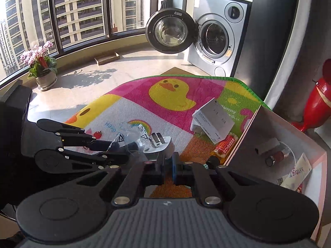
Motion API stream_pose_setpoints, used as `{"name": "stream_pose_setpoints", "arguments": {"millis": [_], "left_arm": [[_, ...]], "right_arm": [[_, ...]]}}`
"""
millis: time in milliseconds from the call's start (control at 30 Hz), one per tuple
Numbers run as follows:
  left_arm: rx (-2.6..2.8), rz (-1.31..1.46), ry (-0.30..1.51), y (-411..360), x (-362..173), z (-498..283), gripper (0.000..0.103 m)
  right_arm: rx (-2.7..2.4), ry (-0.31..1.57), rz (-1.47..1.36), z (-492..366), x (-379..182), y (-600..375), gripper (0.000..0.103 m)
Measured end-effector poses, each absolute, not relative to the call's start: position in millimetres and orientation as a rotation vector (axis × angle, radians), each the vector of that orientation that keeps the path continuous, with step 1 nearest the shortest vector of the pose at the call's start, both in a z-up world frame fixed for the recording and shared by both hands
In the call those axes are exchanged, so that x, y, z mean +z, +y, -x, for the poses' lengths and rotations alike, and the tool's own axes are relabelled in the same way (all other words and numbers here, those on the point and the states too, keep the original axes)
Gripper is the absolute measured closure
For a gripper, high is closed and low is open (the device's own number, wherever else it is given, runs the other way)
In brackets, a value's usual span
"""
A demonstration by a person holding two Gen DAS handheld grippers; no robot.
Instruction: Organize rigid objects
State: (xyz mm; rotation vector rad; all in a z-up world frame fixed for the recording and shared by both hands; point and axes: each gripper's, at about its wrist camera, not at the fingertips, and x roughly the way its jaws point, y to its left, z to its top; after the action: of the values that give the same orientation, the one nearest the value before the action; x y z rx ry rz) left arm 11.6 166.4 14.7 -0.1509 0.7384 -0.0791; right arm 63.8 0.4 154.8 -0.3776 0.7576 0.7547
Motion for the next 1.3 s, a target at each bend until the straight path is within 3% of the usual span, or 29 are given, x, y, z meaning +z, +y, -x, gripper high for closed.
{"name": "stream_pose_setpoints", "arguments": {"millis": [67, 200, 267, 533, 567, 600, 633, 667, 867, 1167, 1233, 1267, 1300], "left_arm": [[-0.093, 0.141, 0.749, 160.3, 15.3, -8.0, 0.075], [-0.11, 0.129, 0.763, 150.6, 14.0, 11.8, 0.076], [-0.09, 0.133, 0.767, 151.7, 14.0, 22.3, 0.076], [-0.013, 0.216, 0.724, 167.8, 12.0, 43.7, 0.075], [-0.012, 0.212, 0.716, 166.7, 11.3, 44.6, 0.075], [-0.011, 0.2, 0.702, 164.3, 10.3, 46.6, 0.075], [-0.012, 0.188, 0.691, 162.7, 9.3, 48.0, 0.074], [-0.014, 0.18, 0.683, 161.6, 8.4, 49.3, 0.074], [-0.005, 0.22, 0.678, 163.8, 8.0, 49.1, 0.074], [-0.097, 0.208, 0.693, 136.9, 8.5, 46.7, 0.076], [-0.105, 0.178, 0.701, 119.4, 8.3, 44.5, 0.076], [-0.09, 0.165, 0.707, 111.9, 8.9, 43.0, 0.076], [-0.075, 0.15, 0.713, 104.0, 9.6, 41.5, 0.076]], "right_arm": [[0.733, 0.723, 0.383, -59.0, 148.7, -6.4, 0.09], [0.742, 0.666, 0.389, -56.3, 130.1, 3.7, 0.053], [0.761, 0.647, 0.398, -57.6, 122.8, 17.3, 0.046], [0.72, 0.682, 0.423, -87.6, 93.6, 76.5, 0.044], [0.716, 0.693, 0.425, -90.0, 92.4, 77.9, 0.048], [0.718, 0.702, 0.429, -90.4, 92.9, 77.7, 0.059], [0.723, 0.696, 0.428, -87.2, 96.4, 74.4, 0.061], [0.733, 0.688, 0.427, -83.3, 100.2, 70.4, 0.073], [0.785, 0.669, 0.435, -36.2, 119.3, 14.4, 0.074], [0.683, 0.707, 0.362, -0.1, 99.6, -83.1, 0.072], [0.627, 0.707, 0.334, 3.4, 98.8, -102.8, 0.054], [0.6, 0.708, 0.317, 4.2, 98.0, -110.0, 0.031], [0.573, 0.707, 0.297, 4.9, 96.3, -117.3, 0.016]]}}
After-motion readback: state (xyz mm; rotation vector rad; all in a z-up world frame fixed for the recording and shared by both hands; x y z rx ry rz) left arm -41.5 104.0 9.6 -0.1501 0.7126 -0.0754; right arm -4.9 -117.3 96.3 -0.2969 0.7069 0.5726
